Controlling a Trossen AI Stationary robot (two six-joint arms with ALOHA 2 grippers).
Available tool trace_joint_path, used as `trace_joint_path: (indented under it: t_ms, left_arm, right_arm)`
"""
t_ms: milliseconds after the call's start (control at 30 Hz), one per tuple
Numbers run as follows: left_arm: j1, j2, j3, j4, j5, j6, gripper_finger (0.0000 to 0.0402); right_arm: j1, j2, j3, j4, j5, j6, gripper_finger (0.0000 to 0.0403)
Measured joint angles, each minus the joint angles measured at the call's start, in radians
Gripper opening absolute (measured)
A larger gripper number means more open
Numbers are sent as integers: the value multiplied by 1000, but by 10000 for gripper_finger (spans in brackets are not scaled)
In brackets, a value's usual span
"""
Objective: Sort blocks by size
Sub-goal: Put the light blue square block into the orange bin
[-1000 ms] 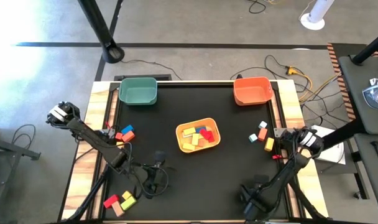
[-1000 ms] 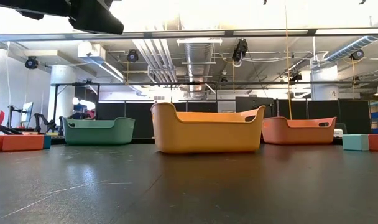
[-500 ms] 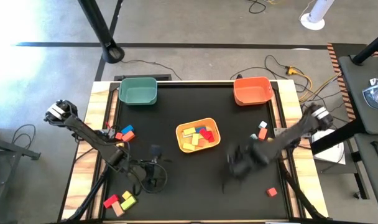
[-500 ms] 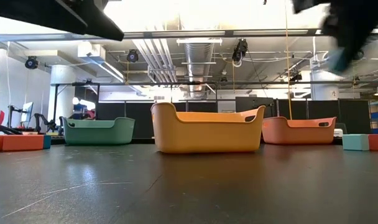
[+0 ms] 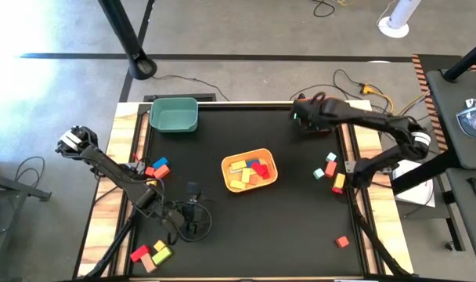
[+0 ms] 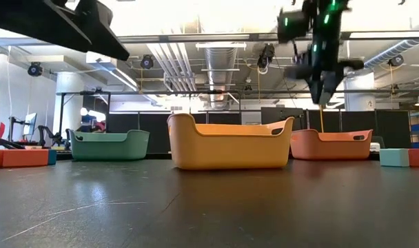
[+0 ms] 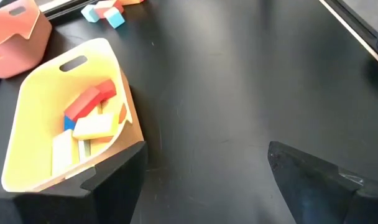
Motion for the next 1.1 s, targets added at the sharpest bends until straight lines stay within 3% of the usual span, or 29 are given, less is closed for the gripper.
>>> trace_joint_path:
  t_ms: [200,333,767,900,1100]
  left_arm:
    - [0,0,-9,2,0,8,317]
    - [0,0,-9,2,0,30,317]
    - [1,0,-9,-2,-8,52,317]
    - [1,0,-9,-8,-8,39,317]
    - [1,0,-9,-6,-8,39,317]
  right_arm:
    - [-297,40,-175,401,-188,-94,127]
    - [-380,96,-216,518,-198,-94,127]
    - [-430,276,-207,558,-208,-96,137]
    - [-430,256,-210,549,-169,-95,180]
    - [-423,116,-210,535,-159,-154,258]
